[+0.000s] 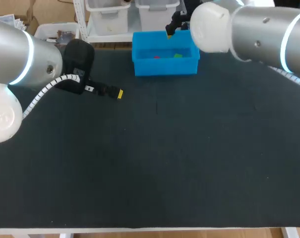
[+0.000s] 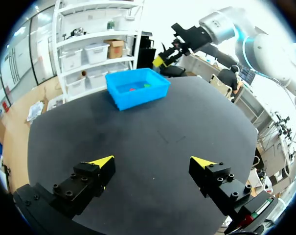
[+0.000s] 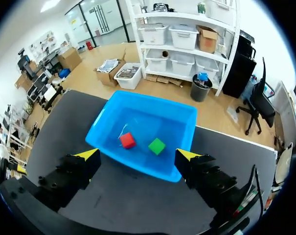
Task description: Use the left arm to pick the red cube and place it into the blue plastic box first, then use the right arm to grasp the green cube and put it into the same blue plastic box after the first action is fully finished.
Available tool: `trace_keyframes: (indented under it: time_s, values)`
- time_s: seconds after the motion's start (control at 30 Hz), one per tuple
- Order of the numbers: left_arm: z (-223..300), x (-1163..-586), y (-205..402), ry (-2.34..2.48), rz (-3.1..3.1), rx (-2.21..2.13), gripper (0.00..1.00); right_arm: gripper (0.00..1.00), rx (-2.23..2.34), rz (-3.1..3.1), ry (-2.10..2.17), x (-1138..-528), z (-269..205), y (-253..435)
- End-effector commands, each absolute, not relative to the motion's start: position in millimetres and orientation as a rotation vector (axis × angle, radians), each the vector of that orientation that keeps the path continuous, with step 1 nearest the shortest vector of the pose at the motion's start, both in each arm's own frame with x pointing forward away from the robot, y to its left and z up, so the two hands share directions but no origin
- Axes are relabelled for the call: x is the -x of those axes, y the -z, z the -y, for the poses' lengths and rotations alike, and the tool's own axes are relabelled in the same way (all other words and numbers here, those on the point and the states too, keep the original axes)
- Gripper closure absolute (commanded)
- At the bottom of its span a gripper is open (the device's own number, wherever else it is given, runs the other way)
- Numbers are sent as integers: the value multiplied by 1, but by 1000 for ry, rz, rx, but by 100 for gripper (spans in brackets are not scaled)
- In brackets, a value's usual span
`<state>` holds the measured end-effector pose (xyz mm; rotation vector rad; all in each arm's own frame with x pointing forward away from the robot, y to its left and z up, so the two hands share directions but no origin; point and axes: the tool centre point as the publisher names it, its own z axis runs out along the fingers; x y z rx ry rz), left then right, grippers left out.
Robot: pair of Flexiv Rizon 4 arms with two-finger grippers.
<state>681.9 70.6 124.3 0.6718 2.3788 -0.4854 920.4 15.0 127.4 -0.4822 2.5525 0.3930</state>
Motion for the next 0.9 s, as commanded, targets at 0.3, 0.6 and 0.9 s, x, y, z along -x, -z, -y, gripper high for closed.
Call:
trace_keyframes:
  time_s: [0.3,0.6,0.9]
  values:
    - [-73,-684,-123,500,-2374,-680,0,0,461,-2433,-356,-800,35,-139]
    - [-73,-684,-123,500,-2374,-680,0,0,429,-2431,-339,-775,47,-134]
    - [-73,-684,-123,500,-2374,-680,0,0,429,-2452,-347,-772,49,-133]
